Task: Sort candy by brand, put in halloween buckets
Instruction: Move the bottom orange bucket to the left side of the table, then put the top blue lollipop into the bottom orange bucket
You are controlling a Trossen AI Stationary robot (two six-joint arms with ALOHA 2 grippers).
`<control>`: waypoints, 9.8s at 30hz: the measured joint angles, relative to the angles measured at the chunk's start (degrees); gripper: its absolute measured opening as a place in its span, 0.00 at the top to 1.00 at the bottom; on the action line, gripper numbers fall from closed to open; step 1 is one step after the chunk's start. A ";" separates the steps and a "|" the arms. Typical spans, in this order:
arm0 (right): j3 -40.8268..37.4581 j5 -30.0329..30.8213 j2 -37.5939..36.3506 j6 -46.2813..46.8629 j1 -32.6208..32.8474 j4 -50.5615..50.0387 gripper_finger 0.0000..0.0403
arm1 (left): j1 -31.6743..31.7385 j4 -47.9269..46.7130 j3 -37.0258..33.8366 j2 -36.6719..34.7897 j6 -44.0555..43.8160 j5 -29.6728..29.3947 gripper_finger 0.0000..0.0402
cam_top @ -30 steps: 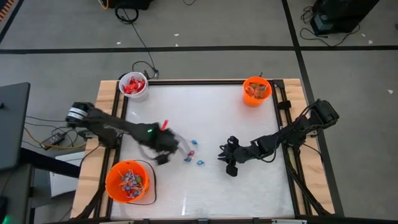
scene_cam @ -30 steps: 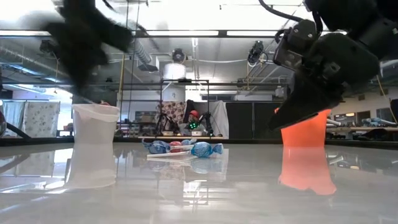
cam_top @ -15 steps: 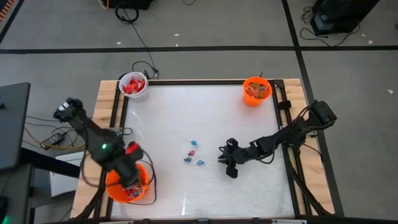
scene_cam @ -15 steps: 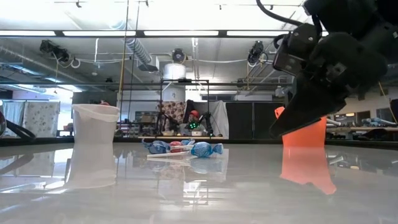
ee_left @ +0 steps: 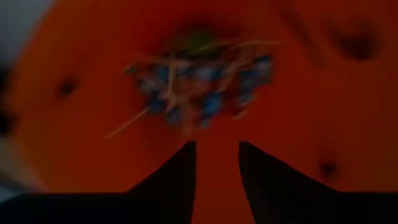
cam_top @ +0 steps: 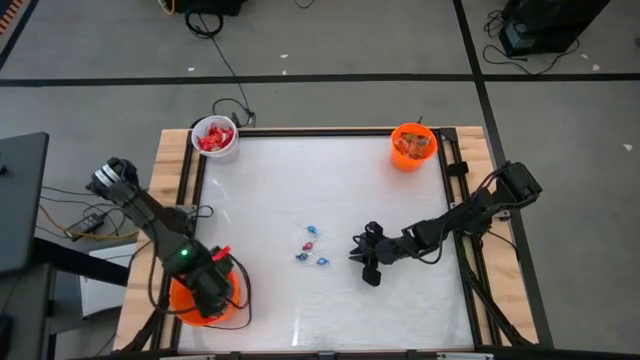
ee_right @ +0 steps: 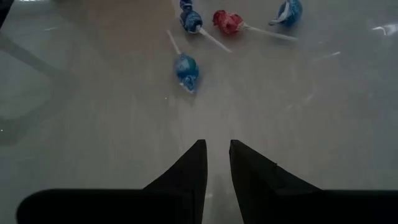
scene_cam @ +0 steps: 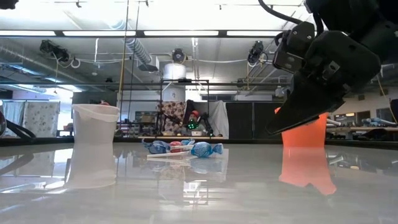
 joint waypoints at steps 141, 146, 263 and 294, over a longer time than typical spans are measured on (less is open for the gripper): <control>-0.01 0.60 -0.02 -4.78 0.28 1.27 0.79 | 39.69 36.04 6.41 30.97 76.23 -27.91 0.72; -0.02 0.44 -0.02 -4.77 0.28 1.27 0.79 | 41.20 42.88 2.79 30.51 78.26 -27.16 0.72; -0.02 -0.85 -0.02 -2.16 1.88 -0.42 0.79 | 25.31 50.42 -0.43 29.42 55.68 -35.71 0.63; -0.02 3.04 -0.02 -2.82 1.77 -0.20 0.79 | 19.82 -18.34 38.66 27.75 44.66 -26.40 0.78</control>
